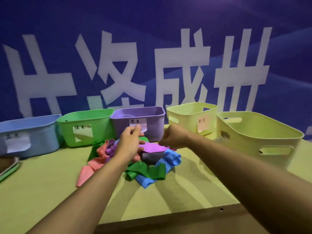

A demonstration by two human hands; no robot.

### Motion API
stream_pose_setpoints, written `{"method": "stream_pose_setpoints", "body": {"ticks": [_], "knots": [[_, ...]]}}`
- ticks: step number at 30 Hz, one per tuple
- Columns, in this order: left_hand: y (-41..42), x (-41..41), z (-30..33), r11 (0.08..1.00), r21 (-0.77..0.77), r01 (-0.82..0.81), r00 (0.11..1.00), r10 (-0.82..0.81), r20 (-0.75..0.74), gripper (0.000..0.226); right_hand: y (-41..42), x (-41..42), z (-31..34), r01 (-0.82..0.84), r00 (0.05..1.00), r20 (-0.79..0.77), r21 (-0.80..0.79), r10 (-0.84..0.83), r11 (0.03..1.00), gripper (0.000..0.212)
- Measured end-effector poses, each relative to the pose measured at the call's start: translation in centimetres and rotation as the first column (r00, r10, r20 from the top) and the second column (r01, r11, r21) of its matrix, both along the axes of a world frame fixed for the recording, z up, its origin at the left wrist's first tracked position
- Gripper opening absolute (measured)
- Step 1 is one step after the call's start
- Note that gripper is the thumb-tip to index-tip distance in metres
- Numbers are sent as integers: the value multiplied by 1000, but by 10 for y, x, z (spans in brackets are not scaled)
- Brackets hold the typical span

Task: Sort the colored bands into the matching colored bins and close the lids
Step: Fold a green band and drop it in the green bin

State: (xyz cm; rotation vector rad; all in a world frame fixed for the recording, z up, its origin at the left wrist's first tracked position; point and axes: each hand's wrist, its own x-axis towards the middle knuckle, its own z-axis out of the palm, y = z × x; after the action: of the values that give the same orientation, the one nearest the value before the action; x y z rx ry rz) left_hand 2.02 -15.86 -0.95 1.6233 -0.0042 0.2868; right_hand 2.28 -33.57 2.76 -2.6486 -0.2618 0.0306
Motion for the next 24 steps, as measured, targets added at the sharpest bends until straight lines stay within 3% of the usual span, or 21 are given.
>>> {"method": "stream_pose_setpoints", "body": {"ticks": [5, 9, 14, 18, 20, 22, 24], "knots": [[36, -13, -15, 970, 221, 104, 995, -102, -20, 6, 35, -7, -30, -197, 980, -57, -142, 190, 970, 24], [55, -21, -33, 811, 540, 224, 973, -218, -75, 8, 47, -13, -31, -237, 969, -135, -281, 206, 930, 37], [63, -29, -37, 622, 712, 326, 943, -266, -199, 50, 56, -16, -24, -303, 949, -240, -527, 202, 794, 48], [60, -36, -36, 557, 766, 323, 942, -268, -202, 61, 55, -18, -19, -288, 952, -263, -587, 158, 757, 47], [59, -40, -38, 541, 791, 284, 952, -255, -168, 55, 51, -17, -18, -278, 952, -265, -555, 151, 784, 44], [57, -42, -40, 542, 816, 201, 970, -224, -91, 35, 45, -16, -16, -274, 949, -278, -493, 149, 826, 39], [57, -39, -42, 593, 796, 122, 981, -192, -8, 17, 41, -17, -14, -259, 947, -288, -423, 143, 868, 29]]}}
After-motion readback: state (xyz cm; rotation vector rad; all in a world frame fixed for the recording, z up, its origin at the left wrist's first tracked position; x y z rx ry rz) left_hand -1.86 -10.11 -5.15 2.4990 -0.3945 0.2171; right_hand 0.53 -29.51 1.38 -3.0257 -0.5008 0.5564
